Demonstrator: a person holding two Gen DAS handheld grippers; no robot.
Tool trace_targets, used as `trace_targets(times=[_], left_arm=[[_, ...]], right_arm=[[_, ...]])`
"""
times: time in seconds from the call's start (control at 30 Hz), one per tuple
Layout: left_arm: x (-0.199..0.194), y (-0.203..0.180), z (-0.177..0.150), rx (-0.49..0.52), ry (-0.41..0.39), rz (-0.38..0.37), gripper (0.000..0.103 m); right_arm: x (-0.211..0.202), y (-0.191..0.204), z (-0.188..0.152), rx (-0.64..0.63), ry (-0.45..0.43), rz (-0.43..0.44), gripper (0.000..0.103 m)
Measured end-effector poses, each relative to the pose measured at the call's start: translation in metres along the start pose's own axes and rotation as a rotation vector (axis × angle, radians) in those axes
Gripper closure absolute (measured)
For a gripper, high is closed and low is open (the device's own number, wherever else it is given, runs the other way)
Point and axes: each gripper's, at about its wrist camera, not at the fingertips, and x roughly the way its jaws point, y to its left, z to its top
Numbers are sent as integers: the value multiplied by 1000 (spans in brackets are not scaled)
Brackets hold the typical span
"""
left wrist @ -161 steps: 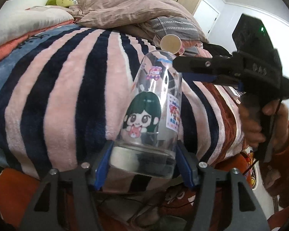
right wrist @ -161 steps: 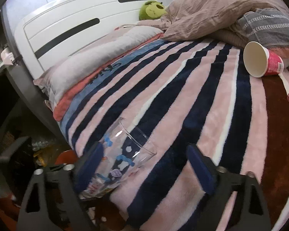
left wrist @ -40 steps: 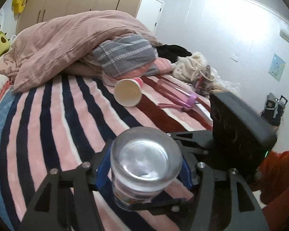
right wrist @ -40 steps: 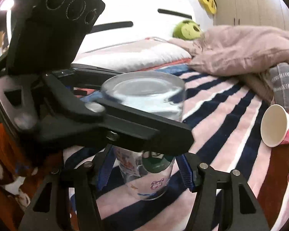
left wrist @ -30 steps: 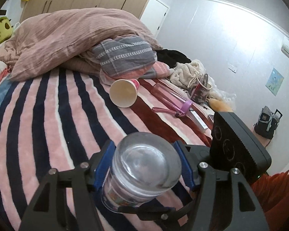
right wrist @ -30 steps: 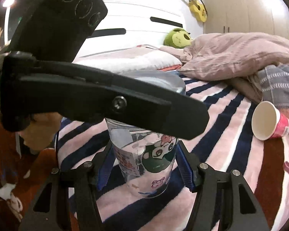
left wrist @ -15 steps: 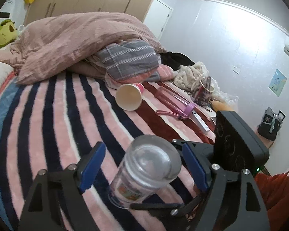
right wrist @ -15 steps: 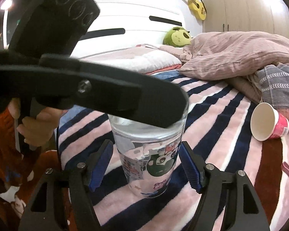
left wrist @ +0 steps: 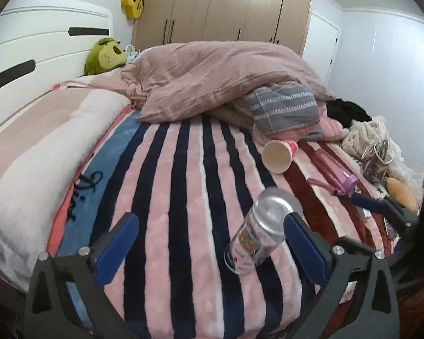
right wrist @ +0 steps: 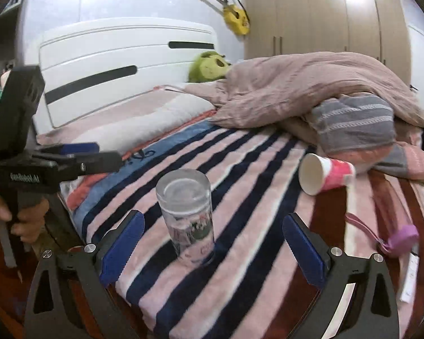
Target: Flip cup upside down
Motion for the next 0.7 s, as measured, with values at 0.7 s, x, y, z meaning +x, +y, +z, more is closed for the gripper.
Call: trace_targets(times=[0.7], left_arm=[[-6,-4,-9,13,18,10,1]], right_arm=[[-24,-4,-4,55,12,-42,4]])
